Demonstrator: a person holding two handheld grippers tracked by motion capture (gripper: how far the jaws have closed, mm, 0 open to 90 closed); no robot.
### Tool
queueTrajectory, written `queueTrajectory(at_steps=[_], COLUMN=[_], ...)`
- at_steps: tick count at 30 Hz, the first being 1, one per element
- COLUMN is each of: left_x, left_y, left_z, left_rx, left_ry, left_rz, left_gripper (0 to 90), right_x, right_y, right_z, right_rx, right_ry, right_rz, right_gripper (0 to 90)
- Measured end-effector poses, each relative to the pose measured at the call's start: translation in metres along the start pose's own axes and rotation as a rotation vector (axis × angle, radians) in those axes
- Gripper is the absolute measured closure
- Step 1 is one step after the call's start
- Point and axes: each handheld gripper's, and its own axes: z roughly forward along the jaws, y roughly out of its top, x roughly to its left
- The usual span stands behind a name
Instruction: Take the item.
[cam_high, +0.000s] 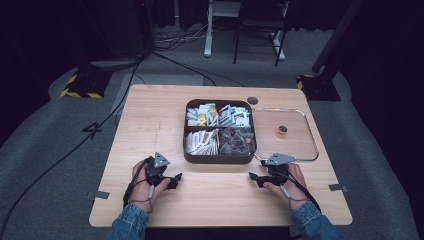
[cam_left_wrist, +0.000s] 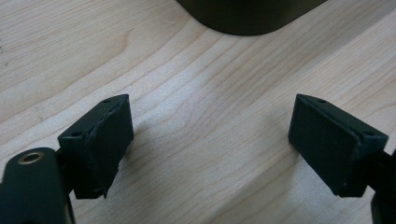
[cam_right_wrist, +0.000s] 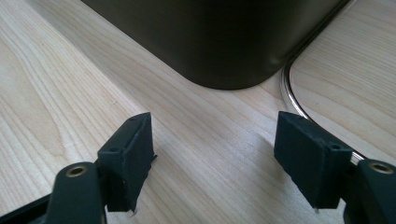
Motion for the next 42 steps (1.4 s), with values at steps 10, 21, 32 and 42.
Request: queueTrajectory(at_steps=[10,21,32,42], left_x=[0.0,0.003,0.003,0.004], left_y=[0.0,0.005,0.007,0.004], left_z=[0.0,0.004,0.007,0.004], left_rx=[-0.002,-0.006,-0.01,-0.01], left_ry=[0.0,0.01,0.042,0.017], left_rz=[-0.001,-0.01,-0.04,-0.025], left_gripper=[14.6,15.2,17.0,16.8], right_x=[0.011,0.011,-0.007,-0.01], right_y=[0.0,0.008,0.053,0.101], right_z=[-0.004,-0.014,-0.038,-0.039], right_rx=[-0.01,-0.041,-0.173,-0.143], right_ry=[-0.025,0.01,0.017,0.031], right_rz=[-0.039,0.089,0.179,0.229], right_gripper=[45.6,57.3,56.6,52.2])
